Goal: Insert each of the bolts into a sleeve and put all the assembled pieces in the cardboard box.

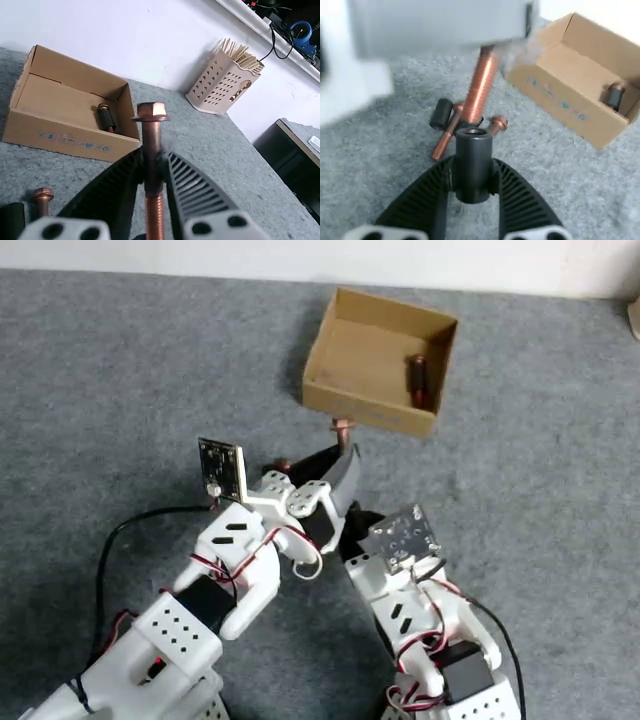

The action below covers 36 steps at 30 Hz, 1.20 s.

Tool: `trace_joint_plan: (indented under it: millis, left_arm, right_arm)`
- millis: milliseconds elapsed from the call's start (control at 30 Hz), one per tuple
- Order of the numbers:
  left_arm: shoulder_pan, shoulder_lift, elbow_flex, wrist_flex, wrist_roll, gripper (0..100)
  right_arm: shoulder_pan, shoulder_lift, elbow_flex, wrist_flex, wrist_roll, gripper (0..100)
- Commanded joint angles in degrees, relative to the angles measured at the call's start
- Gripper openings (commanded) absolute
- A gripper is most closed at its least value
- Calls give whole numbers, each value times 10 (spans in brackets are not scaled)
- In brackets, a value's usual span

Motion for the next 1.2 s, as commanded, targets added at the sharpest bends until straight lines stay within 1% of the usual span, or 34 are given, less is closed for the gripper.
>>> trace_joint_plan:
  millis: [0,133,700,767,833,900,1000,1167]
  left_arm:
    - [15,0,3,-1,5,5]
    - [16,0,5,1,5,5]
    - [32,0,11,4,7,5]
    - [36,0,11,28,11,5]
    - [56,0,10,62,47,5]
    - [78,0,10,82,58,5]
    - [99,0,11,88,58,5]
    - [98,0,9,88,56,5]
  right_arm:
    - [-3,-6,-52,26,5,5]
    - [-3,-6,-75,35,5,5]
    - [0,-6,-78,44,2,5]
    - [20,-6,-79,44,2,5]
    - [51,-6,-79,42,2,5]
    - [67,-6,-79,36,1,5]
    - [74,-6,-79,30,1,5]
    - [74,-6,-79,31,1,5]
